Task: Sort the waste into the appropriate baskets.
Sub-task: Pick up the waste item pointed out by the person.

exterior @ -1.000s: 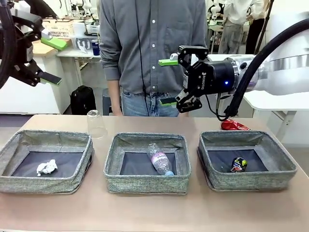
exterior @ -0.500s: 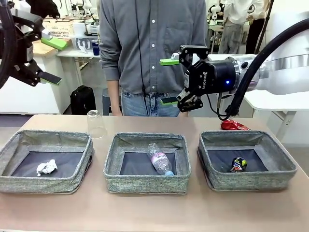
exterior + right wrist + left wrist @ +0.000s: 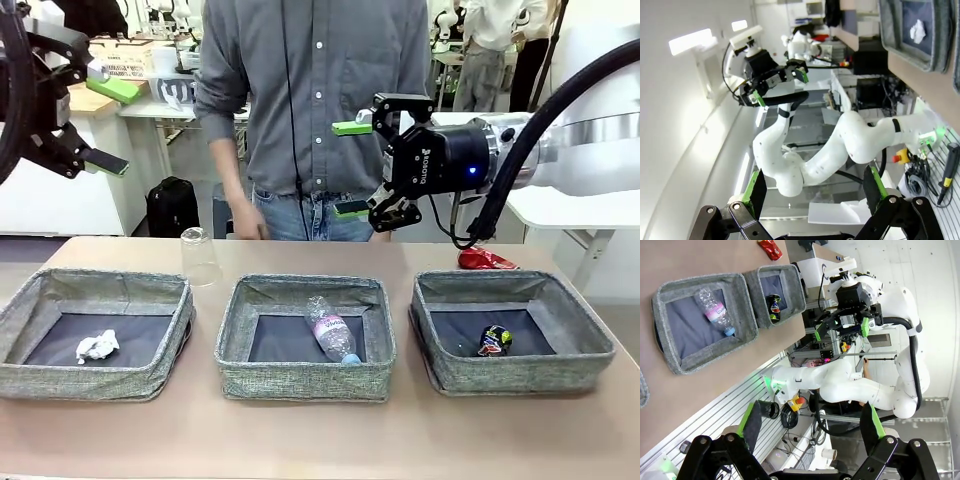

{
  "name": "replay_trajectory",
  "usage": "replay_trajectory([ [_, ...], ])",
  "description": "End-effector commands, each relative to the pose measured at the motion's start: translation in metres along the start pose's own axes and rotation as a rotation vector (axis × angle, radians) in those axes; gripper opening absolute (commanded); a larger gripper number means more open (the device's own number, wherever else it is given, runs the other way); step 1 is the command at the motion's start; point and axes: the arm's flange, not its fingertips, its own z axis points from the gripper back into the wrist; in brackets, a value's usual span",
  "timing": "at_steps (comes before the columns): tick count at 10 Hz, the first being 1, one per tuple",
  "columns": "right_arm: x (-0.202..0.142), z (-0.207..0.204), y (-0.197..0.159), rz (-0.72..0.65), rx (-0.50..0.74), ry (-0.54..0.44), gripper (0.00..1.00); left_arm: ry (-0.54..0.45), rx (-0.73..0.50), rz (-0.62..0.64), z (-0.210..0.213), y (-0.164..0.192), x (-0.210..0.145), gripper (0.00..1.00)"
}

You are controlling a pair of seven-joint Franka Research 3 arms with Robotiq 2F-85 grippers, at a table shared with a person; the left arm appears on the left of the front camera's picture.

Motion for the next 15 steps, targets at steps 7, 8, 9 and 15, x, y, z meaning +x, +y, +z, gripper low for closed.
replay_trajectory([
  [7, 0.0, 0.0, 0.005, -0.006, -0.013, -0.006, 1.0, -0.002, -0.021, -0.022, 0.0, -0.001, 0.0, 1.0],
  [8, 0.0, 0.0, 0.005, -0.006, -0.013, -0.006, 1.0, -0.002, -0.021, -0.022, 0.0, -0.001, 0.0, 1.0],
  [9, 0.0, 0.0, 0.005, -0.006, -0.013, -0.006, 1.0, 0.0, 0.0, 0.0, 0.0, 0.0, 0.0, 1.0],
  [15, 0.0, 0.0, 0.005, -0.006, -0.013, -0.006, 1.0, -0.172, 0.317, -0.511, 0.042, 0.027, 0.046, 1.0],
])
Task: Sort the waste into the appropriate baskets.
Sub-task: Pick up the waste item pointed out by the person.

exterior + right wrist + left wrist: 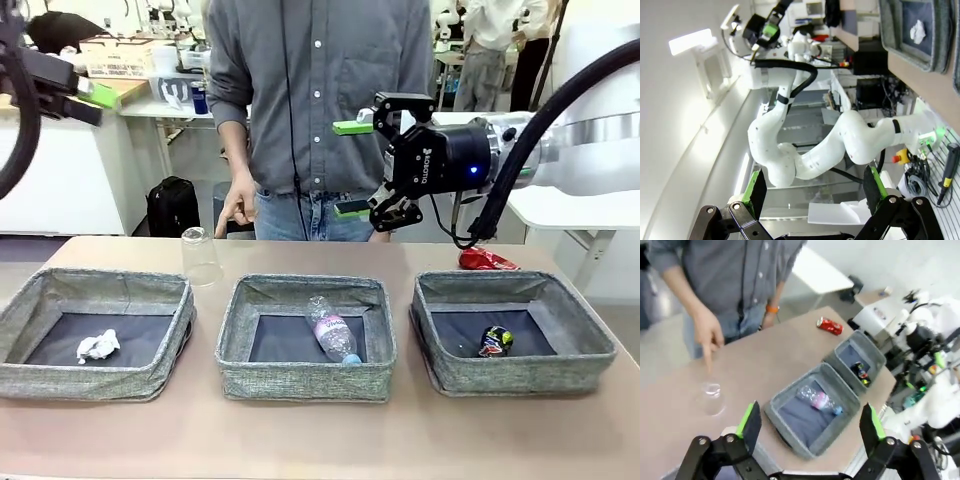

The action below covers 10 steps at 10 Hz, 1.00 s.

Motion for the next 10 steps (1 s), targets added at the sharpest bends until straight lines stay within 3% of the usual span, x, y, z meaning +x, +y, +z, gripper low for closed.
replay_trajectory([
  [1, 0.0, 0.0, 0.005, -0.006, -0.012, -0.005, 1.0, 0.127, 0.003, 0.082, -0.001, -0.041, -0.003, 1.0],
  [2, 0.0, 0.0, 0.005, -0.006, -0.012, -0.005, 1.0, 0.127, 0.003, 0.082, -0.001, -0.041, -0.003, 1.0],
  [3, 0.0, 0.0, 0.005, -0.006, -0.012, -0.005, 1.0, 0.038, -0.001, 0.023, -0.004, -0.011, -0.001, 1.0],
  [4, 0.0, 0.0, 0.005, -0.006, -0.012, -0.005, 1.0, 0.04, -0.022, -0.165, -0.005, 0.006, 0.001, 1.0],
  [5, 0.0, 0.0, 0.005, -0.006, -0.012, -0.005, 1.0, 0.146, -0.221, -0.358, -0.003, 0.04, -0.001, 1.0],
  [6, 0.0, 0.0, 0.005, -0.006, -0.012, -0.005, 1.0, 0.164, -0.504, -0.464, 0.0, 0.074, -0.004, 1.0],
  [7, 0.0, 0.0, 0.005, -0.006, -0.012, -0.005, 1.0, 0.127, -0.431, -0.429, -0.001, 0.105, -0.007, 1.0],
  [8, 0.0, 0.0, 0.005, -0.006, -0.012, -0.005, 1.0, 0.145, -0.508, -0.409, -0.001, 0.123, -0.014, 1.0],
  [10, 0.0, 0.0, 0.005, -0.006, -0.012, -0.005, 1.0, 0.106, -0.424, -0.358, 0.005, 0.147, -0.027, 1.0],
])
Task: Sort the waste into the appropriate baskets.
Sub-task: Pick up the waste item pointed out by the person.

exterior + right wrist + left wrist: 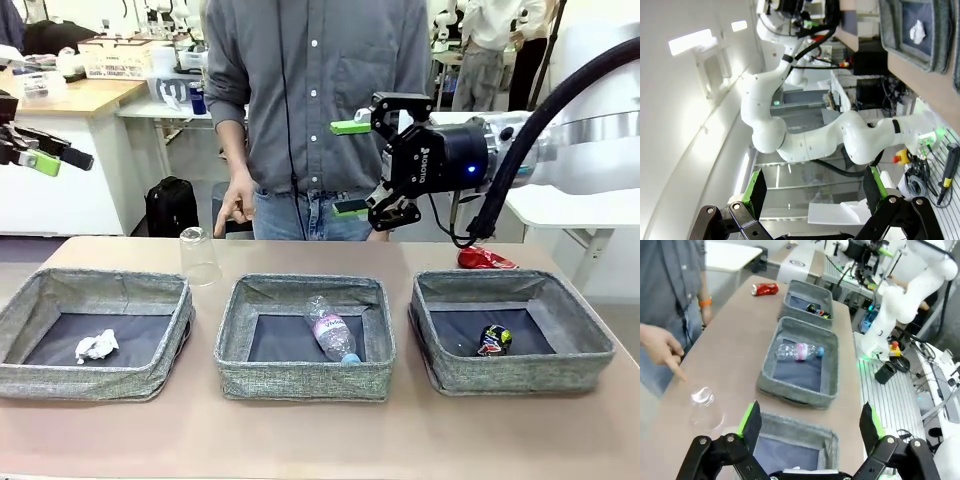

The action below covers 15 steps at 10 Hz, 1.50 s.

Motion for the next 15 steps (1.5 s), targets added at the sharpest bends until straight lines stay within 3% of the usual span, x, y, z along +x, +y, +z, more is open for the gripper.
replay_trajectory([
  [1, 0.001, 0.0, 0.004, -0.007, -0.012, -0.003, 1.0, -0.136, 0.222, 0.163, 0.013, 0.018, 0.004, 1.0],
  [2, 0.001, 0.0, 0.004, -0.007, -0.012, -0.003, 1.0, 0.0, 0.0, 0.0, 0.0, 0.0, 0.0, 1.0],
  [3, 0.001, 0.0, 0.004, -0.007, -0.012, -0.003, 1.0, 0.0, 0.0, 0.0, 0.0, 0.0, 0.0, 1.0],
  [4, 0.001, 0.0, 0.004, -0.007, -0.012, -0.003, 1.0, -0.051, 0.078, 0.072, 0.015, 0.016, -0.011, 1.0],
  [5, 0.001, 0.0, 0.004, -0.007, -0.012, -0.003, 1.0, -0.014, 0.011, -0.268, -0.006, 0.013, -0.002, 1.0],
  [6, 0.001, 0.0, 0.004, -0.007, -0.012, -0.003, 1.0, -0.051, 0.084, -0.47, -0.016, 0.039, -0.018, 1.0],
  [7, 0.001, 0.0, 0.004, -0.007, -0.012, -0.003, 1.0, -0.051, 0.115, -0.542, -0.022, 0.062, -0.038, 1.0],
  [9, 0.001, 0.0, 0.004, -0.007, -0.012, -0.003, 1.0, -0.042, 0.138, -0.542, -0.039, 0.095, -0.07, 1.0],
  [11, 0.001, 0.0, 0.004, -0.007, -0.012, -0.003, 1.0, -0.14, 0.135, -0.457, -0.05, 0.139, -0.093, 1.0],
  [12, 0.001, 0.0, 0.004, -0.007, -0.012, -0.003, 1.0, -0.241, 0.126, -0.359, -0.052, 0.165, -0.097, 1.0],
  [13, 0.001, 0.0, 0.004, -0.007, -0.012, -0.003, 1.0, -0.365, -0.19, 0.052, -0.052, 0.172, -0.088, 1.0],
  [14, 0.001, 0.0, 0.004, -0.007, -0.012, -0.003, 1.0, -0.136, 0.131, -0.439, -0.063, 0.139, -0.113, 1.0],
  [15, 0.001, 0.0, 0.004, -0.007, -0.012, -0.003, 1.0, -0.136, 0.131, -0.439, -0.063, 0.139, -0.113, 1.0],
])
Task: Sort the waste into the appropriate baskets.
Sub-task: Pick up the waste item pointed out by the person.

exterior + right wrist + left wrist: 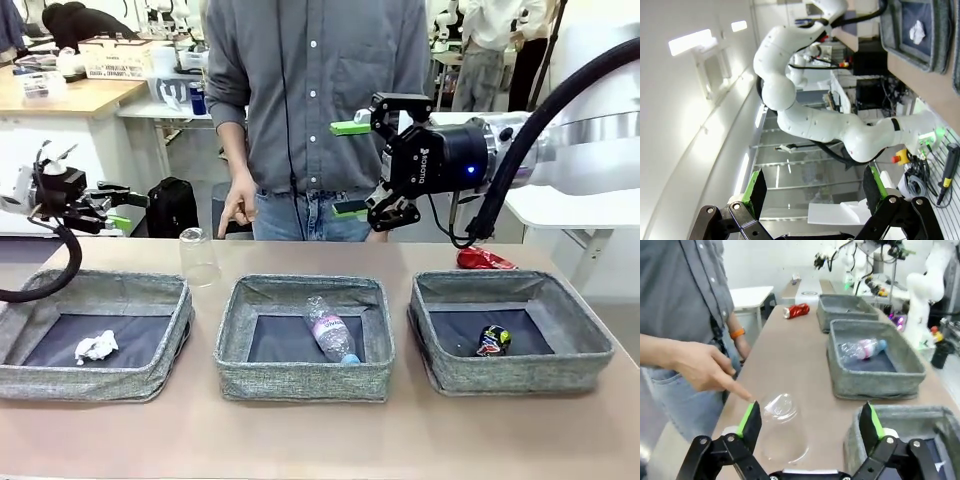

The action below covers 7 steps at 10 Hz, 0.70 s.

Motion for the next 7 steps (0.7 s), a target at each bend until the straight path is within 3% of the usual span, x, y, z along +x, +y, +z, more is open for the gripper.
replay_trajectory([
  [1, 0.001, 0.0, 0.004, -0.008, -0.011, -0.002, 1.0, -0.027, -0.025, 0.037, -0.005, 0.001, -0.002, 1.0],
  [2, 0.001, 0.0, 0.004, -0.008, -0.011, -0.002, 1.0, 0.023, 0.081, 0.016, -0.006, 0.005, -0.01, 1.0],
  [3, 0.001, 0.0, 0.004, -0.008, -0.011, -0.002, 1.0, 0.022, 0.041, 0.01, -0.013, 0.009, -0.017, 1.0],
  [7, 0.001, 0.0, 0.004, -0.008, -0.011, -0.002, 1.0, 0.076, 0.084, -0.046, -0.03, 0.033, -0.037, 1.0],
])
